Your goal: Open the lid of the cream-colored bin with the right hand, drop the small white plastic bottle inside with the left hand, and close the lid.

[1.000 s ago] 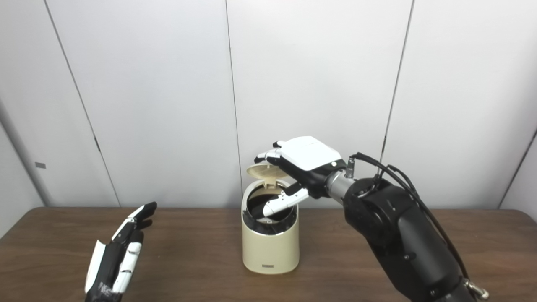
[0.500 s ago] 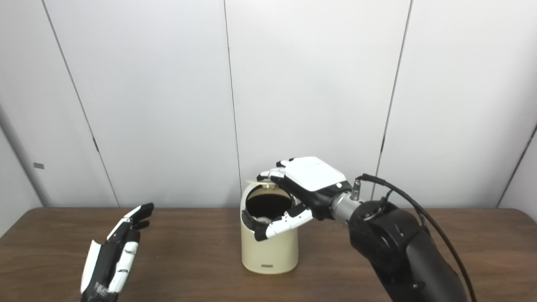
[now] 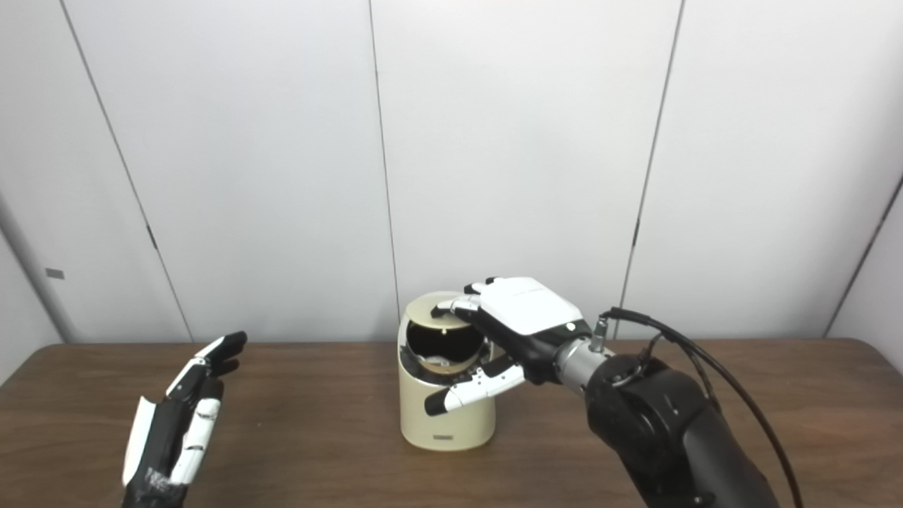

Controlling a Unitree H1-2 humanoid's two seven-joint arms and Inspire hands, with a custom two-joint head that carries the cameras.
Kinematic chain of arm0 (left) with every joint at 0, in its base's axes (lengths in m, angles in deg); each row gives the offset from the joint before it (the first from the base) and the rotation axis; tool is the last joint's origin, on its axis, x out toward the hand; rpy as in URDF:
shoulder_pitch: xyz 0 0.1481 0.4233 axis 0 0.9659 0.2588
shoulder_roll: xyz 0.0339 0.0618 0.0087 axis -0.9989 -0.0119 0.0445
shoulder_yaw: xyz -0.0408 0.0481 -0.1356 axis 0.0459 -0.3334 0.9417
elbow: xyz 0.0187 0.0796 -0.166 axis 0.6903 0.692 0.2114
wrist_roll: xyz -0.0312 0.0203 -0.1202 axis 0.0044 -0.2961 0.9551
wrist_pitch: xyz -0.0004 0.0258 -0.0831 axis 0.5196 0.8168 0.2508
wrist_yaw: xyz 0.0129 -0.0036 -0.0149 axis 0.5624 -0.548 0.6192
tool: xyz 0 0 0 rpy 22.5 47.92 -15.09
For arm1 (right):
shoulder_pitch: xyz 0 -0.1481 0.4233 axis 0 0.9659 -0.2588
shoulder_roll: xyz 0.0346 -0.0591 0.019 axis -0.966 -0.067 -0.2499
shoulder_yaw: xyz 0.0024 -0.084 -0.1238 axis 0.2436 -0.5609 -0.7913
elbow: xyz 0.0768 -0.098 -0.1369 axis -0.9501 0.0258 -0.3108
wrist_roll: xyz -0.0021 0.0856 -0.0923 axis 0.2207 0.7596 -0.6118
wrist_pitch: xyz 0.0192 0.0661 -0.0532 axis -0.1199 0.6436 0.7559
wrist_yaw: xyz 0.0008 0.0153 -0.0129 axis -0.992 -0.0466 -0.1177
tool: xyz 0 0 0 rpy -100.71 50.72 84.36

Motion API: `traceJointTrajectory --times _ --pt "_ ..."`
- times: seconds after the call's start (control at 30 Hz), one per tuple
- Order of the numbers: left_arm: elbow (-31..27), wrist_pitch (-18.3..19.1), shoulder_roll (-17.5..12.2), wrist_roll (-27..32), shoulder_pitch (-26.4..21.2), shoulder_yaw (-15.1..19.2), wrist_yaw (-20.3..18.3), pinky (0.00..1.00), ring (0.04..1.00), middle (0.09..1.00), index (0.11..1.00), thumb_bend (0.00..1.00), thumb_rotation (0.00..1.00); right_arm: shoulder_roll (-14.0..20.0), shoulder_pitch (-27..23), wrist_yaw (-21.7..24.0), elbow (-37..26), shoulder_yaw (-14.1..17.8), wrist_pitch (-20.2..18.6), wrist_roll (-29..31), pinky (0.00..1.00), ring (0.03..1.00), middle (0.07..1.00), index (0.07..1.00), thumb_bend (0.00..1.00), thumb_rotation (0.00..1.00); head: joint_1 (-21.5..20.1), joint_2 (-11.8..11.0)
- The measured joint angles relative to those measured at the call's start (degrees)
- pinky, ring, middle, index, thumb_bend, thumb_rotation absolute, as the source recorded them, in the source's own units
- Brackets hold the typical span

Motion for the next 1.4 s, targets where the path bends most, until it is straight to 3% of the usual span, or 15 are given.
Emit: traceJointTrajectory --times 0.4,0.83,1.0,1.2,1.4 --pt "-1.94 -0.02 0.55 -0.52 1.03 0.67 0.13 0.80 0.840 0.833 0.816 0.44 0.88 -0.33 4.19 -4.41 -1.16 0.15 1.21 1.78 0.96 0.930 0.851 0.831 1.00 0.88 0.09 1.93" --pt "-3.12 -0.02 0.79 -2.36 1.23 1.38 0.70 0.78 0.823 0.817 0.803 0.48 0.88 -0.25 4.93 -4.63 -0.48 -1.49 1.70 0.10 0.98 0.940 0.846 0.831 1.00 0.86 0.09 2.55" --pt "-3.12 -0.02 1.11 -2.48 1.22 1.43 0.70 0.78 0.823 0.815 0.798 0.48 0.87 0.07 5.05 -5.04 -0.51 -3.15 2.68 -4.13 0.97 0.935 0.861 0.834 1.00 0.85 0.09 2.37" --pt "-3.13 -0.02 1.13 -2.71 1.22 1.42 0.78 0.79 0.827 0.817 0.799 0.47 0.87 0.35 5.86 -6.83 -0.52 -6.65 5.10 -14.96 1.00 0.957 0.878 0.839 1.00 0.85 0.26 2.20" --pt "-3.16 -0.02 1.13 -3.06 1.22 1.49 0.81 0.78 0.823 0.813 0.795 0.47 0.86 -0.68 6.56 -6.96 -0.53 -7.43 6.45 -21.28 1.00 0.961 0.880 0.840 0.99 0.85 0.18 2.46"
